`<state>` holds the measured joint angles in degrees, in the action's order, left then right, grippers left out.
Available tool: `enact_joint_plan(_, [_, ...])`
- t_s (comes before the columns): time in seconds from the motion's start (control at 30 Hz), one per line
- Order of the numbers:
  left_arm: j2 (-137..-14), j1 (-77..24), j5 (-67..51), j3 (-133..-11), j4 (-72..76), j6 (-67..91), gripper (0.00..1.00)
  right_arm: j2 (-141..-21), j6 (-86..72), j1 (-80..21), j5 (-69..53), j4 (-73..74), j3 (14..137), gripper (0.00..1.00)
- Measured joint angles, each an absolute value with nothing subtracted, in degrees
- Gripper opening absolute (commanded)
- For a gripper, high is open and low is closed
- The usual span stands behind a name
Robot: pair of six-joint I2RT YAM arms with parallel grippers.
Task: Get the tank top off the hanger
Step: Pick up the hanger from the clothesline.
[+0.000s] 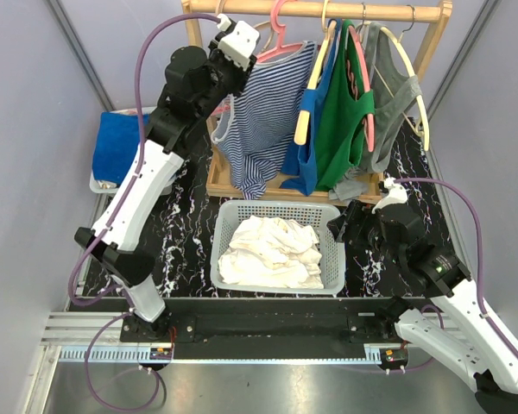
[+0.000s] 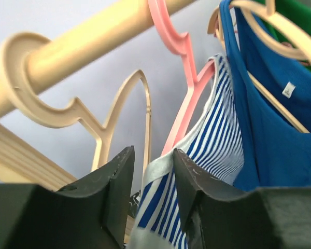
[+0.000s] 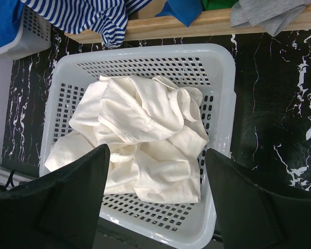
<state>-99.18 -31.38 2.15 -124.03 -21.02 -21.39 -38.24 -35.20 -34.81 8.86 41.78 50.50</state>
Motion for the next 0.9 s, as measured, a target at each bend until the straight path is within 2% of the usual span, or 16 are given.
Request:
enact_joint_plan(0.2, [-94.2,-32.2,2.6,-123.0,-18.4,-23.2,0.04,-38.1,-35.7,-34.8,8.8,41.8,50.5,0.82])
enact_joint_plan(0.33, [-90.4,-32.2,2.6,-119.7,-16.6,-23.4,0.12,-37.6,-36.0,-34.8,8.8,41.8,50.5,0.82])
enact_joint_plan(0.37, [-89.7,-32.2,2.6,-118.8,-16.4,-23.4,0.15,-37.5,-36.1,-34.8,8.8,41.8,50.5,0.82])
enact_joint_plan(0.5, [-90.2,-32.2,1.9,-117.9,-16.9,-22.5,0.55,-37.1,-36.2,-34.8,8.8,41.8,50.5,0.82])
enact_joint_plan(0.6, [-92.6,-32.2,0.3,-119.6,-18.1,-20.3,0.7,-37.1,-36.3,-34.8,8.8,41.9,50.4,0.82])
enact_joint_plan(0.7, [-94.8,-32.2,-2.2,-120.8,-19.4,-16.3,0.76,-37.0,-36.4,-34.8,8.8,41.9,50.4,0.82])
enact_joint_plan(0.9, [-95.8,-32.2,-6.8,-121.6,-21.4,-6.3,0.77,-36.7,-36.5,-34.8,8.8,42.0,50.1,0.82])
